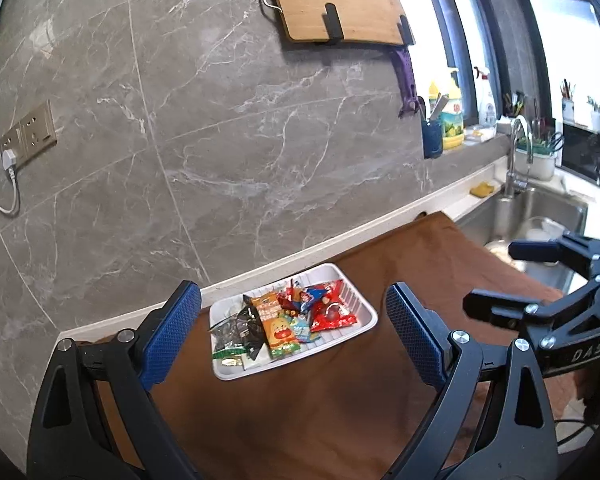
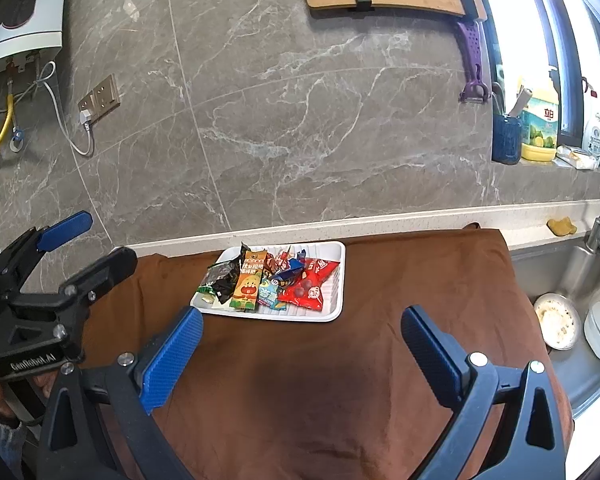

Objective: Organize snacks

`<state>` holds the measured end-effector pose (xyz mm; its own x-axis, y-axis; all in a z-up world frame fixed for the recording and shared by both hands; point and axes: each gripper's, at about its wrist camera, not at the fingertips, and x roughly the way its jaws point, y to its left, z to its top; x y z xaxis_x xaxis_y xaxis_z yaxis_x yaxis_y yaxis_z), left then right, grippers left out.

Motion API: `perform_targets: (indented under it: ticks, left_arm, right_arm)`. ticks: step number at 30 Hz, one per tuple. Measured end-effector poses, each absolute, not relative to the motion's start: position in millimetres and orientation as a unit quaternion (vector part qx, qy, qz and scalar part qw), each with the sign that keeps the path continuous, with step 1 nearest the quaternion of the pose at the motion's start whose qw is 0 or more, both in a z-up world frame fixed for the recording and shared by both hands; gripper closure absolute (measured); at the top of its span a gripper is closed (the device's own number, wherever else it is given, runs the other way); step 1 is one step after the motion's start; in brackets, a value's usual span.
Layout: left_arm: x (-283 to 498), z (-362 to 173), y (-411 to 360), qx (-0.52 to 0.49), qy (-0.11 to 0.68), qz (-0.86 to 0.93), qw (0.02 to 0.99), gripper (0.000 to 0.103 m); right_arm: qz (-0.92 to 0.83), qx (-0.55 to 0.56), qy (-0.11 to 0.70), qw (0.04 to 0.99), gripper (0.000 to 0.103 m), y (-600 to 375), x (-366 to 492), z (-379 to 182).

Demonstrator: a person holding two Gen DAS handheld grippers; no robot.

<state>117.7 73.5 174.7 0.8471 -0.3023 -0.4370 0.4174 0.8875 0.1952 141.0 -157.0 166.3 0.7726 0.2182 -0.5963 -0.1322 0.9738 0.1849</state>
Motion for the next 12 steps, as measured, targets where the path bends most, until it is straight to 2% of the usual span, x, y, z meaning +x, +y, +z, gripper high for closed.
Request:
perform_targets:
  ticks: [12]
  left_arm:
    - [128.7, 145.9, 77.0, 0.135, 0.232, -0.18, 0.946, 0.009]
  right_arm:
    - [0.083, 0.077, 0.337, 0.935, 0.001, -155.8, 146.4, 157.0]
